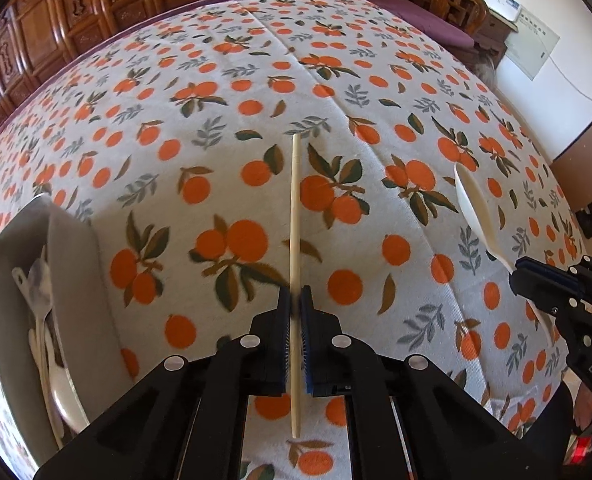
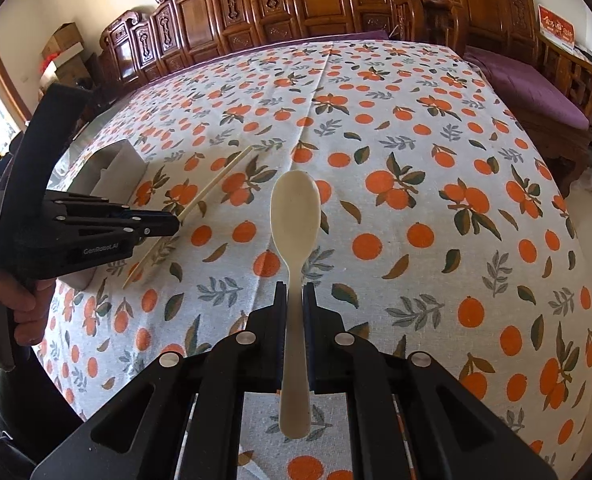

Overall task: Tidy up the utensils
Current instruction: 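Grasp the wooden chopstick on the cloth with the left tool while the right tool lifts the white spoon, then lower the chopstick into the tray and open the left tool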

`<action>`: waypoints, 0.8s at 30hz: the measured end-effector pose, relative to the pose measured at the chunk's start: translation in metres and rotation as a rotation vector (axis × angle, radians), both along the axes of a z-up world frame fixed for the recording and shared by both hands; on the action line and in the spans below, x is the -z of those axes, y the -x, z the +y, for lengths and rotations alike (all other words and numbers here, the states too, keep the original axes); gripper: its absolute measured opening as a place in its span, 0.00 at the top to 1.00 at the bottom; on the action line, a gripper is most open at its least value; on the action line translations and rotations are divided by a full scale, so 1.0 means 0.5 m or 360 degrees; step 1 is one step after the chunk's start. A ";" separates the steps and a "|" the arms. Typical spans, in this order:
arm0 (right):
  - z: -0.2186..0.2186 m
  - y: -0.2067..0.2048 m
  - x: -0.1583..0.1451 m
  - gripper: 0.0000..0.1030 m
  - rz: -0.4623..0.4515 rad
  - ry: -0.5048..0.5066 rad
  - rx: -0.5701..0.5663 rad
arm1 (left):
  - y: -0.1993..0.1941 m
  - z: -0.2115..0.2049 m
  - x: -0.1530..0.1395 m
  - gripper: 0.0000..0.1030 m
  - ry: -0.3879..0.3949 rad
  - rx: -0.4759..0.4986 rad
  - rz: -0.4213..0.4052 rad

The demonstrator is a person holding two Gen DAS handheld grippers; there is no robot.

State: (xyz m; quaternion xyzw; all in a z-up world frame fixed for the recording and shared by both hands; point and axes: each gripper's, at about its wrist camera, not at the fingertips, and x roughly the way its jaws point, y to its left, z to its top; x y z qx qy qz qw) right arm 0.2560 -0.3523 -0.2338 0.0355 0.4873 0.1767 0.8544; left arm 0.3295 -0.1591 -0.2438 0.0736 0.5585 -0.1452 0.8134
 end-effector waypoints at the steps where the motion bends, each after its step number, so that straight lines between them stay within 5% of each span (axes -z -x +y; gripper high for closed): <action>1: 0.002 0.001 -0.003 0.91 -0.0003 0.0001 -0.0003 | 0.003 0.004 -0.004 0.96 0.0007 -0.0003 -0.0007; 24: 0.114 0.007 -0.074 0.91 -0.0089 -0.0002 -0.0126 | 0.084 0.137 -0.164 0.96 0.0106 -0.0036 -0.0253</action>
